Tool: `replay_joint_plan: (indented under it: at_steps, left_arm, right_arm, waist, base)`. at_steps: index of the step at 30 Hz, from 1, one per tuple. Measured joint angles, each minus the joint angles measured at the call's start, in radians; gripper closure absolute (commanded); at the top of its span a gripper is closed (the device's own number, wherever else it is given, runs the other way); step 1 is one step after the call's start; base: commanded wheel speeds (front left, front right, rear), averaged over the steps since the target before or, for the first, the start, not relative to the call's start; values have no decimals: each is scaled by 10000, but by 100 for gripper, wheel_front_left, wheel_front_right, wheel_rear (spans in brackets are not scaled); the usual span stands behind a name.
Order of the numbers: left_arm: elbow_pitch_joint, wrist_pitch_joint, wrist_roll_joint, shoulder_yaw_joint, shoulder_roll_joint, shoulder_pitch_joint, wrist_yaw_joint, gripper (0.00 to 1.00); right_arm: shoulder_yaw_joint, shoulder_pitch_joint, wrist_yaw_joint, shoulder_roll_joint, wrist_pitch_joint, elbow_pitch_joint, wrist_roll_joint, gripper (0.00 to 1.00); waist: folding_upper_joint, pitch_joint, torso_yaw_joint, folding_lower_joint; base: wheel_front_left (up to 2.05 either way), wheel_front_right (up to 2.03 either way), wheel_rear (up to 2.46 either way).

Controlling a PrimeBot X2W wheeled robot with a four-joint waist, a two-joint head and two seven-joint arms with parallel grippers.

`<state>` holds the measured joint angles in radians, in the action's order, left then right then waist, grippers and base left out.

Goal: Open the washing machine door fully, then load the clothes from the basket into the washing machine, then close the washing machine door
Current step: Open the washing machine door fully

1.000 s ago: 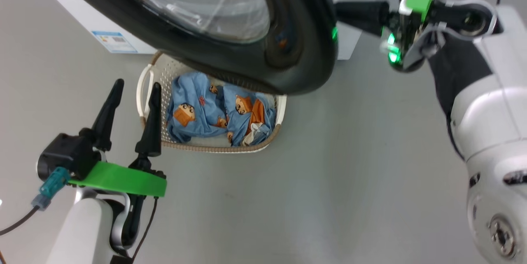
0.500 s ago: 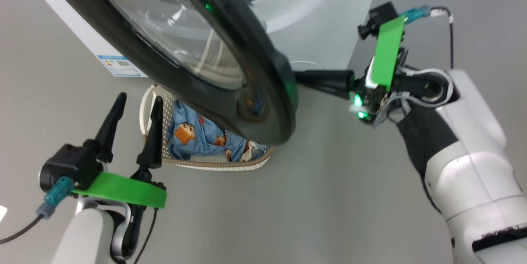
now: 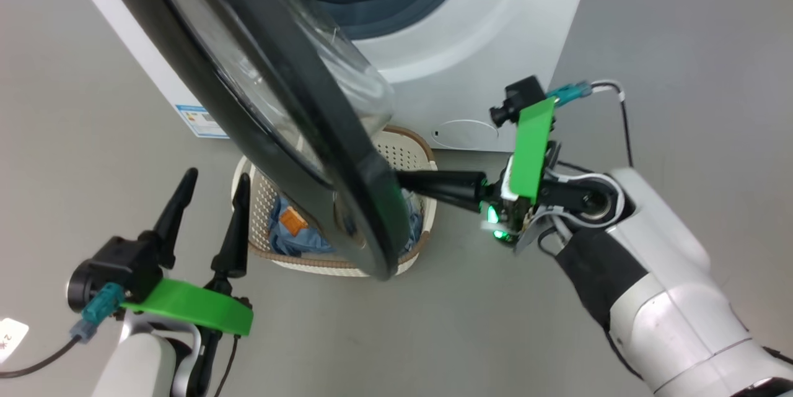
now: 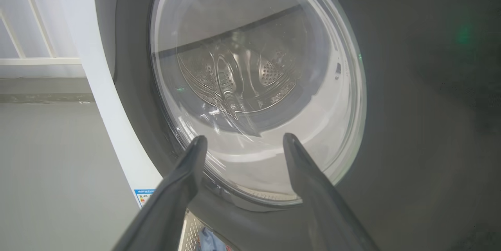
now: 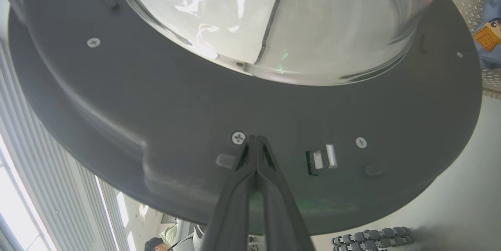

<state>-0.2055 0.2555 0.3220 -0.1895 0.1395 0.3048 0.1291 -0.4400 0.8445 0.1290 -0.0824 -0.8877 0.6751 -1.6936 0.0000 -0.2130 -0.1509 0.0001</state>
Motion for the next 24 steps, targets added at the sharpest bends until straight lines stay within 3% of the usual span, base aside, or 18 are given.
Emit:
replay_joint_plan:
  at_steps: [13, 24]
  left_arm:
    - [-67, 0, -17, -29, 21, -24, 0, 0]
    - [-69, 0, -17, 0, 10, -25, 0, 0]
  right_arm:
    - [-1620, -116, 0, -2, 991, -171, -1174, 100]
    - [-2393, -106, 0, 13, 1620, -199, -1829, 100]
  waist:
    - [0, 213, -169, -1]
    - [0, 191, -32, -1]
  base:
    - [0, 0, 0]
    - [0, 0, 0]
